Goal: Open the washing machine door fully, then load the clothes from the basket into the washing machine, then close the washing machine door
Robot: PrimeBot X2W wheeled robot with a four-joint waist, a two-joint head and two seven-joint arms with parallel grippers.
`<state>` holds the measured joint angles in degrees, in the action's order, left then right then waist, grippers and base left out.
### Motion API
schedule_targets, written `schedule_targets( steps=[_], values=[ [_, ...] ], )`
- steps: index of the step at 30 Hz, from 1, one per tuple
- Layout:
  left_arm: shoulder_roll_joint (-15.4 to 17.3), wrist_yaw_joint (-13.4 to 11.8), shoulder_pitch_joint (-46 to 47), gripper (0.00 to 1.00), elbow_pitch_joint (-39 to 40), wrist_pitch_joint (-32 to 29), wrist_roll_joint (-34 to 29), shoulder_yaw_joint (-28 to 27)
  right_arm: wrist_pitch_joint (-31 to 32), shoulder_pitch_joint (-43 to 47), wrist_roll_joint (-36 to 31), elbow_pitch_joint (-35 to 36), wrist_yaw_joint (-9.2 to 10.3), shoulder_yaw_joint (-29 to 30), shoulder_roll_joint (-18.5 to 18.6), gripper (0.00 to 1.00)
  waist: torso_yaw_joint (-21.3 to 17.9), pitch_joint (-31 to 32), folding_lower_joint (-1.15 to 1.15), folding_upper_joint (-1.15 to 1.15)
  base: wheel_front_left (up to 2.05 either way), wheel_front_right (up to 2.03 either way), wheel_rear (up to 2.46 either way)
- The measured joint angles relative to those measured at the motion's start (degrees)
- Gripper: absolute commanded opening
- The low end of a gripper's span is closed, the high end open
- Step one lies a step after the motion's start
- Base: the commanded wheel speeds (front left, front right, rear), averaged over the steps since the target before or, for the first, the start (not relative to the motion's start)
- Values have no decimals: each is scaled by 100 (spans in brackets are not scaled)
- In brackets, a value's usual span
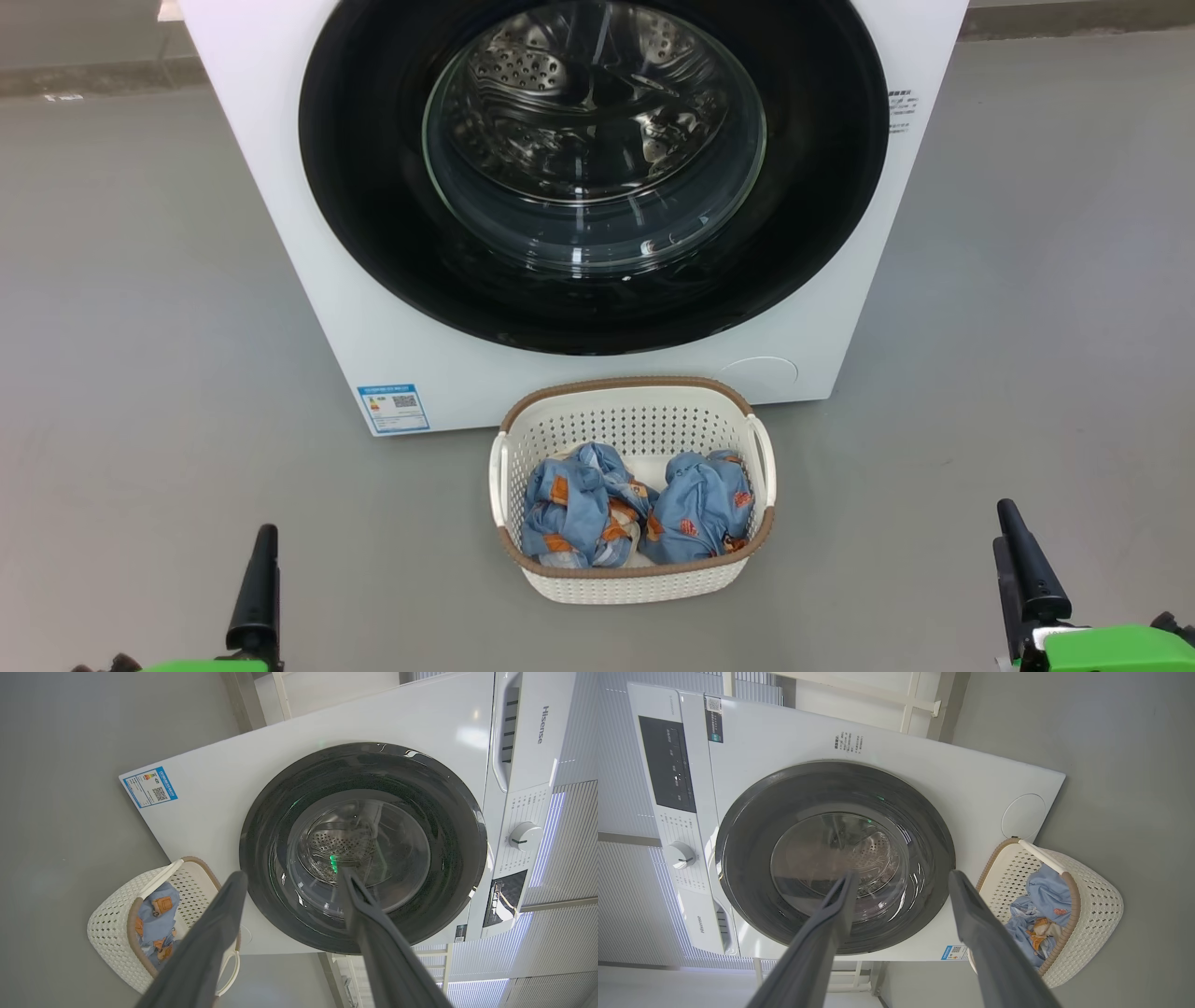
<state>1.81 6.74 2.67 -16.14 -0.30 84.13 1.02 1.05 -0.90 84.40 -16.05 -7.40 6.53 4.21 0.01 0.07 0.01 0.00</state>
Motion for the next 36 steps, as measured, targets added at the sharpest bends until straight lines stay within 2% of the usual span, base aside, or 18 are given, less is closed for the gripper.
schedule_targets(
  steps=[10,22,36],
  values=[
    [-11,-3,-1,100,140,151,-1222,-15,-226,-1,-1126,-34,0,-42,113,100,2,14,0,0,0,0,0],
    [-20,-143,-7,100,266,350,-2496,5,-420,-2,-2597,-27,0,-13,113,100,-4,37,0,0,0,0,0],
    [-19,-254,-7,100,344,597,-3697,127,-580,-2,-4044,109,0,-3,102,100,0,50,0,0,0,0,0]
  ],
)
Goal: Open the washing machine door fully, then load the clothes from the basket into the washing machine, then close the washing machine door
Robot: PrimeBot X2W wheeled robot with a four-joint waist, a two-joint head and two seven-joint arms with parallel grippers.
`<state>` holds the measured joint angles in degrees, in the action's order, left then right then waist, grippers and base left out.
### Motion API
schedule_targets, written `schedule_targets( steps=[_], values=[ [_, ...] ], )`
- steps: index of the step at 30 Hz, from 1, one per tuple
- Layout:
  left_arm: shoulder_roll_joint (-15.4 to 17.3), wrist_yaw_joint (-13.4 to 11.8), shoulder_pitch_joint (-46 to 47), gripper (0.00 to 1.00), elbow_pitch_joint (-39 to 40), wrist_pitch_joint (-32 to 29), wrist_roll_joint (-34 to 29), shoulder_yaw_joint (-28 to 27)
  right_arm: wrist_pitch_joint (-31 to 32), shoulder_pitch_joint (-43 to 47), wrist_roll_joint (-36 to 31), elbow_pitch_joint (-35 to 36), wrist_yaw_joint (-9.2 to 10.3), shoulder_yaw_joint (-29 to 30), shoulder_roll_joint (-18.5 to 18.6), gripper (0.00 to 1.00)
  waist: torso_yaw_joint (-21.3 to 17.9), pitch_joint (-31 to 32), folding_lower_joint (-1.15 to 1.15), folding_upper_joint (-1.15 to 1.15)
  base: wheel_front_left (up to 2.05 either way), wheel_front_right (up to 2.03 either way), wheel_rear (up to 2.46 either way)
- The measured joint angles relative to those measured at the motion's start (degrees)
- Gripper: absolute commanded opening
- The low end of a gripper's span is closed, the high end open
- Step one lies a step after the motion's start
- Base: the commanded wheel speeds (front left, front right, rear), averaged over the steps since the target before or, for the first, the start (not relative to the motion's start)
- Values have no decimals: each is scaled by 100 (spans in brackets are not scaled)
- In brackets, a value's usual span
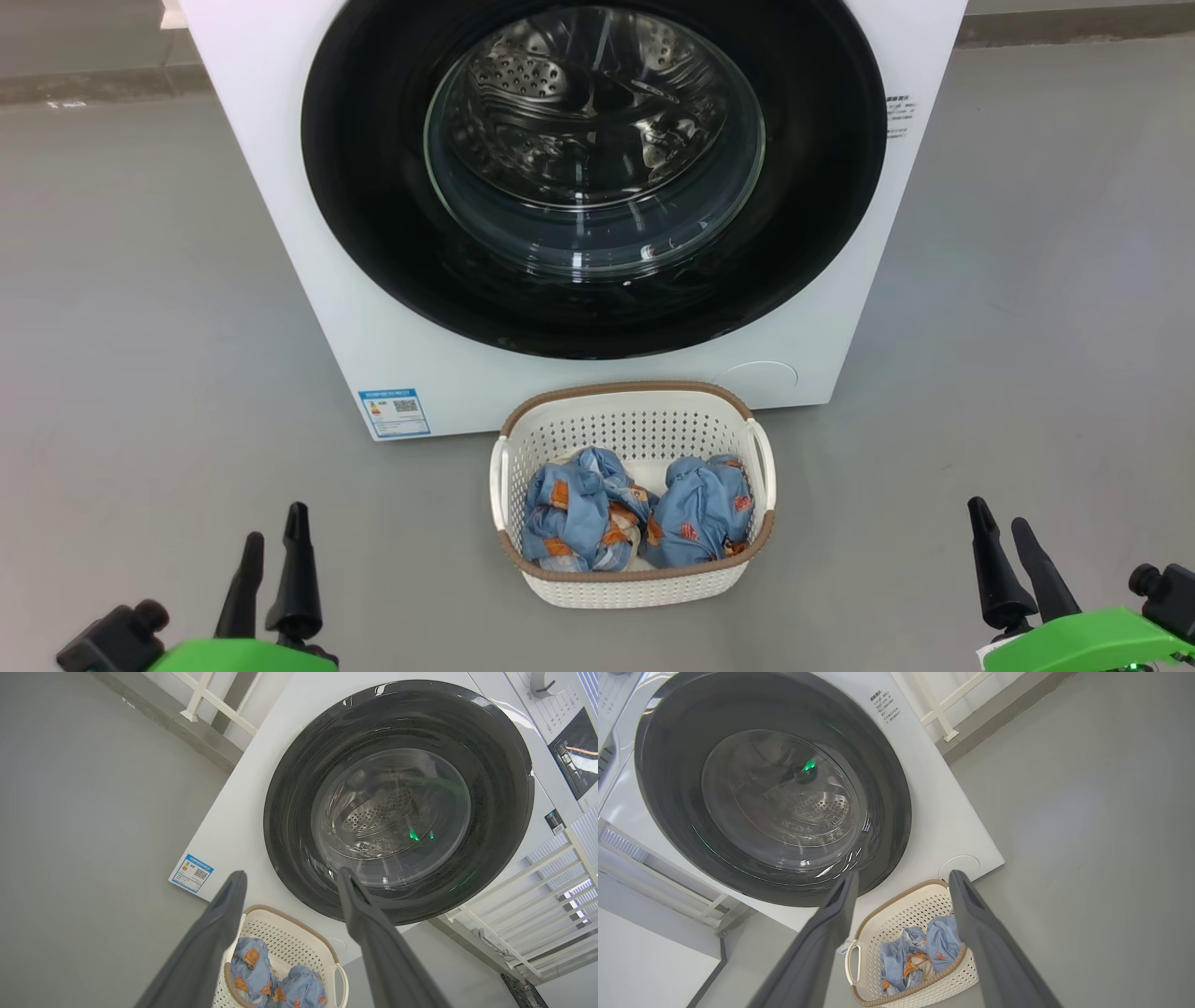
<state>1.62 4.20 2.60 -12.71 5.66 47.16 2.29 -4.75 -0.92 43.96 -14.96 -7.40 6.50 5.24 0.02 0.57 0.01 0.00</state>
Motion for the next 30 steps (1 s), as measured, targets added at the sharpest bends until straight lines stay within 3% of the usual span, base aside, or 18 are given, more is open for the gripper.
schedule_targets(
  steps=[30],
  values=[
    [12,-51,-1,100,-35,472,-1853,321,-194,1,-2148,190,0,-45,26,100,10,20,0,0,0,0,0]
  ],
)
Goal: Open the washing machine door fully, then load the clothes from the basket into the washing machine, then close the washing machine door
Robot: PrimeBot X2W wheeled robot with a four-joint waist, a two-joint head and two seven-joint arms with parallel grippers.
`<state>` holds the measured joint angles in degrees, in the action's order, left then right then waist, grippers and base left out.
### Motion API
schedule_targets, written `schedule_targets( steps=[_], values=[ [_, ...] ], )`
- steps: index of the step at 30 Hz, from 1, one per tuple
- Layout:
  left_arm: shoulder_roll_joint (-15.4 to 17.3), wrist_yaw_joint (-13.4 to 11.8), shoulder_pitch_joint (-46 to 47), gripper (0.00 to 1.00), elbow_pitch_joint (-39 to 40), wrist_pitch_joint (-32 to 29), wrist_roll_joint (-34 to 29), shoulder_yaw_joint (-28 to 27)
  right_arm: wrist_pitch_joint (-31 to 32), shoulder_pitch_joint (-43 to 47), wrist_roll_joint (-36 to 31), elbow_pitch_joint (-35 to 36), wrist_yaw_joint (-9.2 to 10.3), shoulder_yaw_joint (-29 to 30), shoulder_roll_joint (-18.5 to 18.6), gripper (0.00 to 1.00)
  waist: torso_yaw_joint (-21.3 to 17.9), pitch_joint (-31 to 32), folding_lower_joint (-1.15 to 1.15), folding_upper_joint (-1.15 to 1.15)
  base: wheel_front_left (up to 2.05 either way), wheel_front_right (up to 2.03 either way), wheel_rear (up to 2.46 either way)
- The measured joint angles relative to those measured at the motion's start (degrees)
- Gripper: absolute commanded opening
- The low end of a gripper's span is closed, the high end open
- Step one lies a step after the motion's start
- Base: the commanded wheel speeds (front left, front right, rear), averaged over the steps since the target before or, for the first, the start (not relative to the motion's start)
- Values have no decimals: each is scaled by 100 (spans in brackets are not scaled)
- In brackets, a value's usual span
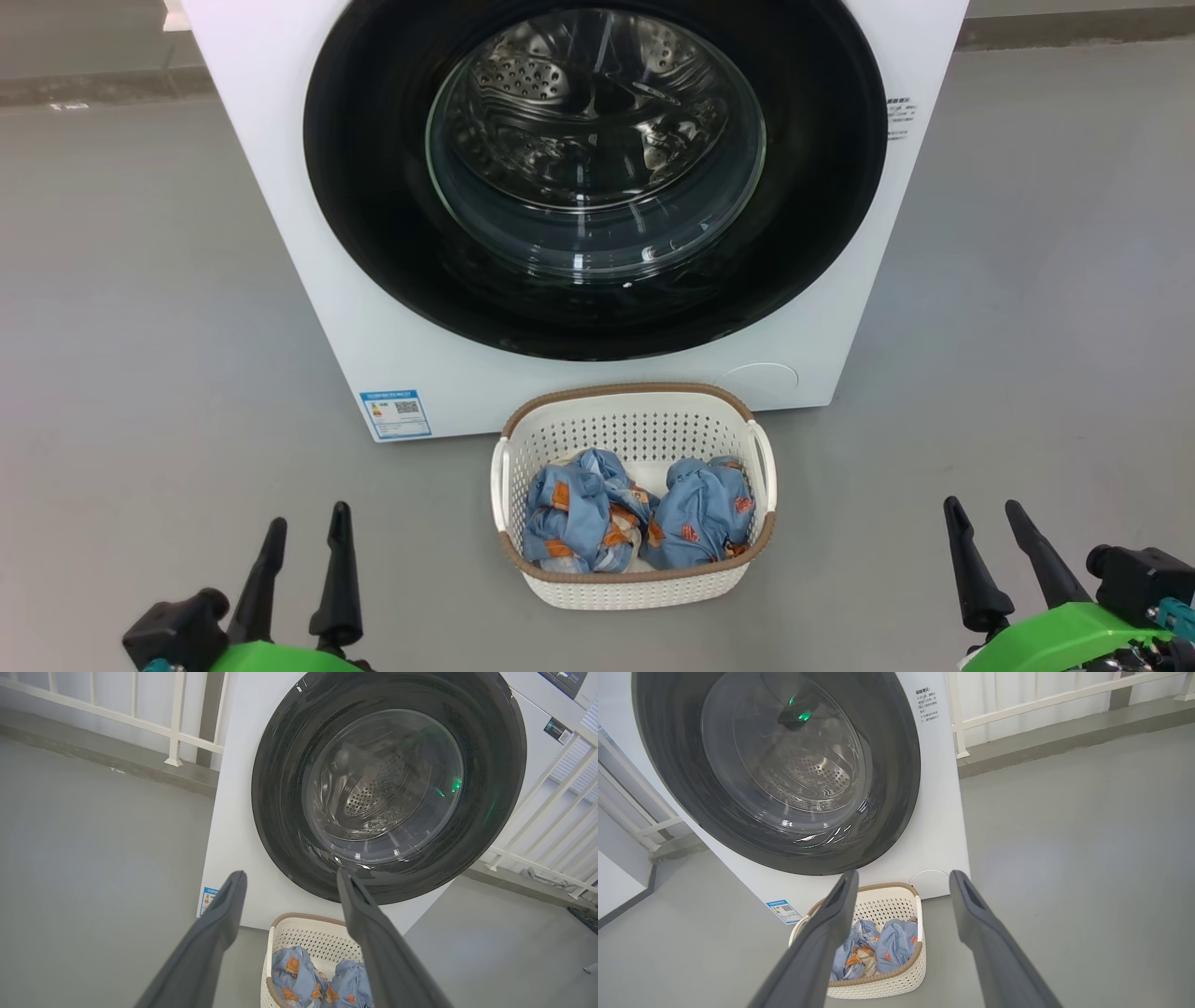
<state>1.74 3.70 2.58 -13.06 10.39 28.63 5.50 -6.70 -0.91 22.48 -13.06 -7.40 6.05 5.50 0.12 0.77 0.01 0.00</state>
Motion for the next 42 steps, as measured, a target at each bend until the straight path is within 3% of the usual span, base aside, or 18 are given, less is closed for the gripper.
schedule_targets(
  steps=[23,42],
  values=[
    [19,-259,2,100,-194,387,-1296,258,-244,4,-1596,145,0,1,32,100,-7,57,0,0,0,0,0],
    [23,-353,4,100,-391,390,-1332,307,-257,66,-1637,157,0,5,29,100,-15,91,0,0,0,0,0]
  ],
)
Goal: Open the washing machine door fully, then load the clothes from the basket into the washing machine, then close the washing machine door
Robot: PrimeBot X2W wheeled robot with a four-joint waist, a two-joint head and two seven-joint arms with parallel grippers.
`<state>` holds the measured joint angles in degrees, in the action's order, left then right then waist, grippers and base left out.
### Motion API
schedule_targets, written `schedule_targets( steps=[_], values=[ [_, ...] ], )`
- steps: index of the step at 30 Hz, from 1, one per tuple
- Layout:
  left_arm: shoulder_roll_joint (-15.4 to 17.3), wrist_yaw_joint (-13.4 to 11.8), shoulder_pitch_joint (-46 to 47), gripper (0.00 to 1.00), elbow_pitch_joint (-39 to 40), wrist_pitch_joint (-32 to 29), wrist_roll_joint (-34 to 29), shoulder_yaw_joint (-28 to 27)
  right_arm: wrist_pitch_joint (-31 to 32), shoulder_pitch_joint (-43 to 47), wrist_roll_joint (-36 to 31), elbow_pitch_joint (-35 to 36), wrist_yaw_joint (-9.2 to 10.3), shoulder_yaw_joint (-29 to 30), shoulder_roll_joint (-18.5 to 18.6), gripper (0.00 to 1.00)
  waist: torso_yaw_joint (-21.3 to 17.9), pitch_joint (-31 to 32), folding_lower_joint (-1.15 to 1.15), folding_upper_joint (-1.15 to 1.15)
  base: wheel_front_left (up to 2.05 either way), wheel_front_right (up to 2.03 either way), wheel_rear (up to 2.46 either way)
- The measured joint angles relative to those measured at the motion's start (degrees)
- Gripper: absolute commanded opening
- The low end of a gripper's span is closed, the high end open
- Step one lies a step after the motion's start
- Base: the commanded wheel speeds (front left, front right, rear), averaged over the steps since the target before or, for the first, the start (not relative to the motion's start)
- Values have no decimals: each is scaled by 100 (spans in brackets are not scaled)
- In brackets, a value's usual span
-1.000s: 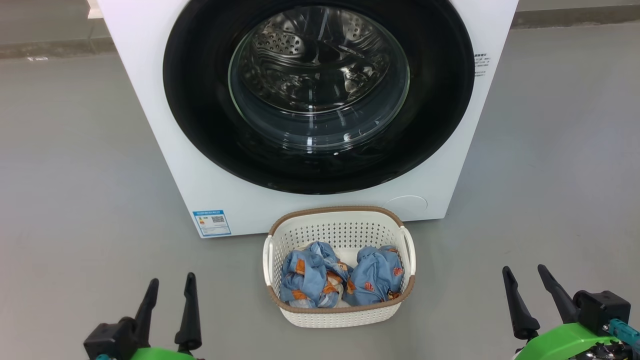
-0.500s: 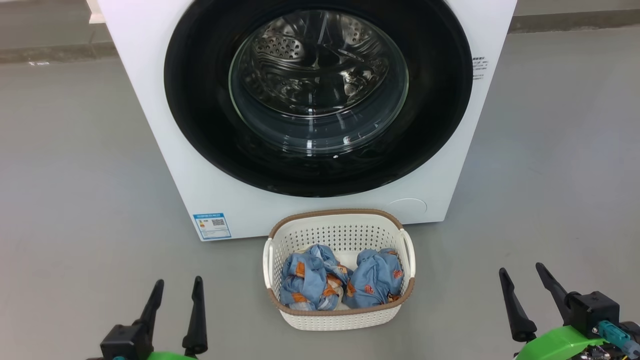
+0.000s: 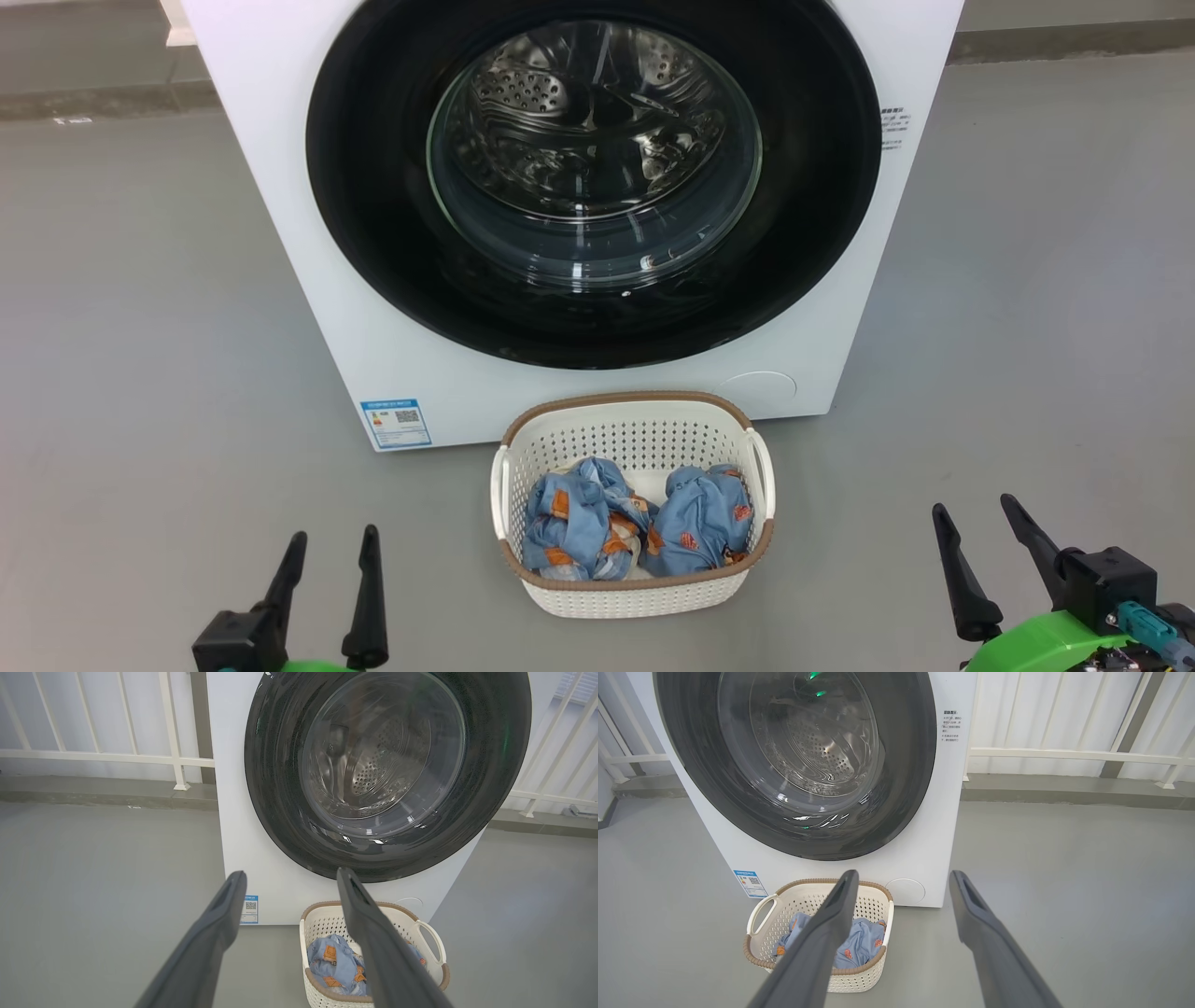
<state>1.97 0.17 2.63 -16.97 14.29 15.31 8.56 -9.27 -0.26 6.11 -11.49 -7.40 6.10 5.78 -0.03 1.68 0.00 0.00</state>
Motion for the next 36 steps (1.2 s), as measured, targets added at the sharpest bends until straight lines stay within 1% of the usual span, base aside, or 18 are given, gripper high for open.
schedule_targets(
  steps=[13,19,25,36],
  values=[
    [23,-45,2,100,-69,-1,60,58,-1,19,9,0,0,-1,1,100,6,7,0,0,1,1,-1],
    [90,-44,3,100,-82,-16,94,79,-1,21,10,2,0,-2,-1,100,-7,26,0,0,36,36,-72],
    [112,-48,3,100,-83,-16,94,82,-1,29,10,7,0,-2,-20,100,-35,59,0,0,83,83,-167],
    [144,-60,18,100,-83,-16,102,132,-1,29,10,15,0,7,-33,100,-76,65,0,0,122,122,-243]
  ],
)
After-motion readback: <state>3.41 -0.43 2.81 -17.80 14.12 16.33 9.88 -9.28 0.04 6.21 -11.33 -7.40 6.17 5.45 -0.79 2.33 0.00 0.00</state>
